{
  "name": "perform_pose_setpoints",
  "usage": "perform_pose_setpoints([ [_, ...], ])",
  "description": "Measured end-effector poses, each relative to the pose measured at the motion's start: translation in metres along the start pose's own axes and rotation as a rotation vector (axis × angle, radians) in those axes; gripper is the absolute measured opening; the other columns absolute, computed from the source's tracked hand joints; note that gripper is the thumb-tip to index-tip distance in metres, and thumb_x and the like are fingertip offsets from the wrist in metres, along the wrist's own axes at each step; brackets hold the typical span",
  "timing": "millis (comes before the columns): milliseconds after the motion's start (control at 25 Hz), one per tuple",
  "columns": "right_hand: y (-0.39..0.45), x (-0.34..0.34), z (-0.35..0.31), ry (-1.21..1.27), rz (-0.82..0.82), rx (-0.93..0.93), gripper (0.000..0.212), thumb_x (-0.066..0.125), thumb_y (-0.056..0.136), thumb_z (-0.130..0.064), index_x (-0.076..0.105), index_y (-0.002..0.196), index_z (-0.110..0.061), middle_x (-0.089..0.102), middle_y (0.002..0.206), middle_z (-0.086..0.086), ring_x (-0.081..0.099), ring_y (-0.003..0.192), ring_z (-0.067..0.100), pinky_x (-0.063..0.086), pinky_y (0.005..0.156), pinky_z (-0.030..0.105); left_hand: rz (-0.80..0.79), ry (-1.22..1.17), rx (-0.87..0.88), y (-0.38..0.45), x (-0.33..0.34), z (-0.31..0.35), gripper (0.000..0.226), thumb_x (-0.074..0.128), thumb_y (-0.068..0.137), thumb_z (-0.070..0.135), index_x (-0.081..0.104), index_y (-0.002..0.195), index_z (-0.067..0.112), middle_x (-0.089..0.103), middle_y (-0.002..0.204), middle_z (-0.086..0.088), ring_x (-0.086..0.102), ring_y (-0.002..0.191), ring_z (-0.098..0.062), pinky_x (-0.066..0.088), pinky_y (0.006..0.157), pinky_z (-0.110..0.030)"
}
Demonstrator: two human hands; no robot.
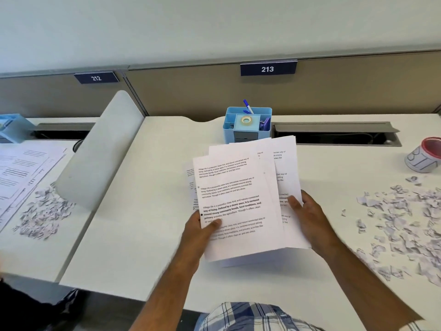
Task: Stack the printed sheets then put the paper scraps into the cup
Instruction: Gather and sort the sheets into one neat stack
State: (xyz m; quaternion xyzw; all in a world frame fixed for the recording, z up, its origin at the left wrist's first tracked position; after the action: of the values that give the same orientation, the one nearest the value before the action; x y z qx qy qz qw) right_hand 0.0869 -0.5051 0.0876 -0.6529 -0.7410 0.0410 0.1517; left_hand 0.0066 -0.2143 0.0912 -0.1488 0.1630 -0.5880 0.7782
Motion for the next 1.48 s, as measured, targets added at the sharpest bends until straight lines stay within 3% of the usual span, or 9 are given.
perform_pose_setpoints([
  [240, -0.007, 0.005, -0.004, -0.041, -0.094, -0.015, 0.036, 0.063, 0.098, -0.021, 0.059, 0.133, -0.019, 0.072, 0.126, 0.003, 0.070, 0.115, 0.029, 0.057, 0.093, 0.042, -0.303, 0.083, -0.072, -0.001, 0.016, 0.004, 0.046, 0.066, 0.102, 0.014, 0.056, 0.142, 0.031, 0.069, 0.137, 0.013, 0.065, 0.129, -0.012, 0.051, 0.110, -0.045],
  [440, -0.010, 0.004, -0.007, -0.144, -0.112, -0.033, 0.036, 0.070, 0.095, -0.014, 0.058, 0.128, -0.020, 0.076, 0.117, 0.000, 0.074, 0.104, 0.026, 0.060, 0.082, 0.032, -0.226, -0.023, -0.076, 0.015, 0.017, 0.017, 0.051, 0.075, 0.096, 0.017, 0.055, 0.141, 0.026, 0.073, 0.132, 0.003, 0.070, 0.122, -0.023, 0.052, 0.108, -0.058],
  [640, -0.006, 0.006, -0.010, -0.241, -0.141, -0.102, 0.043, 0.068, 0.096, -0.010, 0.054, 0.135, -0.018, 0.072, 0.125, -0.002, 0.070, 0.114, 0.019, 0.058, 0.096, 0.039, -0.095, 0.043, 0.058, 0.023, 0.025, 0.040, 0.039, 0.081, 0.089, 0.009, 0.068, 0.123, 0.022, 0.078, 0.121, 0.003, 0.076, 0.109, -0.019, 0.061, 0.095, -0.041],
  [800, -0.005, 0.005, -0.017, -0.222, -0.087, -0.150, 0.046, 0.069, 0.094, -0.009, 0.054, 0.136, -0.019, 0.072, 0.125, -0.006, 0.069, 0.115, 0.013, 0.058, 0.094, 0.029, -0.083, 0.081, 0.177, 0.022, 0.034, 0.050, 0.043, 0.082, 0.090, 0.015, 0.067, 0.128, 0.026, 0.077, 0.121, 0.010, 0.074, 0.109, -0.012, 0.062, 0.091, -0.034],
  [880, -0.003, 0.002, -0.014, -0.248, -0.051, -0.143, 0.047, 0.073, 0.092, -0.013, 0.056, 0.134, -0.023, 0.072, 0.125, -0.005, 0.069, 0.115, 0.014, 0.058, 0.095, 0.035, -0.111, 0.103, 0.178, 0.022, 0.037, 0.050, 0.048, 0.082, 0.090, 0.016, 0.063, 0.133, 0.028, 0.075, 0.123, 0.012, 0.072, 0.113, -0.009, 0.061, 0.093, -0.030],
  [1040, -0.001, -0.003, -0.003, -0.282, 0.010, -0.102, 0.037, 0.073, 0.093, -0.016, 0.061, 0.128, -0.021, 0.074, 0.119, -0.005, 0.069, 0.112, 0.012, 0.056, 0.101, 0.043, -0.150, 0.127, 0.152, 0.023, 0.041, 0.047, 0.037, 0.077, 0.095, 0.016, 0.067, 0.130, 0.027, 0.077, 0.120, 0.013, 0.072, 0.112, -0.009, 0.059, 0.099, -0.032],
  [1200, -0.002, -0.001, -0.008, -0.317, 0.010, -0.121, 0.035, 0.072, 0.094, -0.017, 0.061, 0.128, -0.022, 0.073, 0.117, -0.008, 0.070, 0.111, 0.015, 0.058, 0.096, 0.040, -0.147, 0.123, 0.180, 0.020, 0.045, 0.053, 0.034, 0.073, 0.098, 0.017, 0.066, 0.130, 0.028, 0.076, 0.120, 0.013, 0.072, 0.112, -0.010, 0.059, 0.100, -0.037],
  [1360, -0.005, -0.001, -0.019, -0.296, 0.025, -0.194, 0.051, 0.078, 0.090, -0.016, 0.051, 0.132, -0.026, 0.068, 0.124, -0.005, 0.066, 0.116, 0.015, 0.057, 0.092, 0.036, -0.128, 0.131, 0.215, 0.015, 0.046, 0.056, 0.057, 0.081, 0.092, 0.022, 0.052, 0.139, 0.036, 0.070, 0.127, 0.016, 0.067, 0.116, -0.005, 0.059, 0.093, -0.026],
  [1480, -0.007, 0.004, -0.021, -0.314, 0.014, -0.220, 0.050, 0.075, 0.092, -0.015, 0.050, 0.133, -0.027, 0.067, 0.125, -0.005, 0.066, 0.116, 0.015, 0.057, 0.093, 0.038, -0.118, 0.112, 0.217, 0.012, 0.051, 0.057, 0.052, 0.078, 0.094, 0.022, 0.052, 0.135, 0.040, 0.070, 0.124, 0.018, 0.067, 0.115, -0.005, 0.059, 0.088, -0.022],
])
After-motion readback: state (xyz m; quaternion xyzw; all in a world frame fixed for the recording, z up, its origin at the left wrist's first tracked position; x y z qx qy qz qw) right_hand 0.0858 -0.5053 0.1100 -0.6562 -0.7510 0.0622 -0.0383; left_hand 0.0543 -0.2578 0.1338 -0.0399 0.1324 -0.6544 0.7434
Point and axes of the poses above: each hand's wrist, its own y-axis towards the middle knuckle, its own x-axis out of the palm, z = x × y, the point moved 3 cm from there along y, towards the middle knuckle
